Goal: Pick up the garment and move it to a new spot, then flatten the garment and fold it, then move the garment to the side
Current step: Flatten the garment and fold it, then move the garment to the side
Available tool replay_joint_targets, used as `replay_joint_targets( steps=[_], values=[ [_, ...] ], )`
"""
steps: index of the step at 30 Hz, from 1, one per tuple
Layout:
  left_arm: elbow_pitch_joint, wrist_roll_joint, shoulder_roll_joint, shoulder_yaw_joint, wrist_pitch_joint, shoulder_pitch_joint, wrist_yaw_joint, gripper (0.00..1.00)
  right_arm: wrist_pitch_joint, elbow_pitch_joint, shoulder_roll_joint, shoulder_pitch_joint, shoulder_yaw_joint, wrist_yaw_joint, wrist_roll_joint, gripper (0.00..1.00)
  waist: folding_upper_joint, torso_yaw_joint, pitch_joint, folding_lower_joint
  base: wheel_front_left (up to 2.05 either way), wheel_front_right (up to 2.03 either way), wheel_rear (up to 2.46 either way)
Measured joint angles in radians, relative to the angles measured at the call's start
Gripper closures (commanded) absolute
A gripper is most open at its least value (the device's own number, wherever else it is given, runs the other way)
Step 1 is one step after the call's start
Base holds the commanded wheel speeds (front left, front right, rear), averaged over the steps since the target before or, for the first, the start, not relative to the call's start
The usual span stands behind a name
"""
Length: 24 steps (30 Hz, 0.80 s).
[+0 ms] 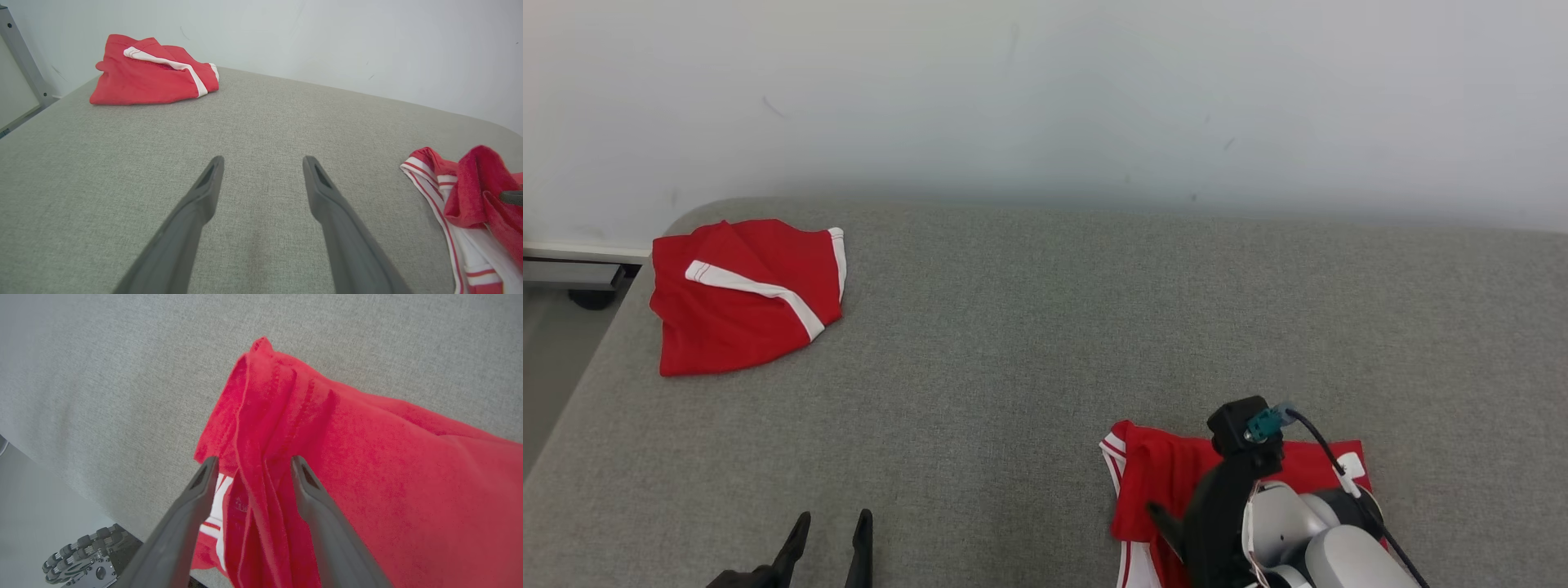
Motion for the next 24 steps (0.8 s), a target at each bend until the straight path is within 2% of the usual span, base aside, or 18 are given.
replay_joint_targets(
  steps=[6, 11, 18, 24],
  values=[
    [0.005, 0.0, 0.0, 0.001, -0.002, 0.0, 0.0, 0.0, -0.064, -0.051, 0.001, -0.06, -0.033, -0.017, 0.047, 0.0, 0.0, -0.002, -0.001, 0.0, 0.0, 0.0, 0.0],
    [0.009, 0.0, 0.001, 0.001, -0.009, 0.0, 0.0, 0.0, -0.095, -0.098, -0.004, -0.073, -0.084, -0.035, 0.035, 0.0, 0.0, -0.009, -0.006, 0.0, 0.0, 0.0, 0.0],
    [0.011, 0.0, 0.004, 0.004, -0.012, 0.006, 0.0, 0.0, -0.106, -0.084, -0.151, 0.054, -0.184, -0.053, -0.017, 0.0, 0.0, -0.027, -0.013, 0.0, 0.0, 0.0, 0.0],
    [0.005, 0.0, 0.006, 0.005, -0.018, 0.022, 0.001, 0.0, -0.125, -0.027, -0.18, 0.113, -0.212, -0.048, -0.015, 0.0, 0.0, -0.047, -0.01, 0.0, 0.0, 0.0, 0.0]
  ],
)
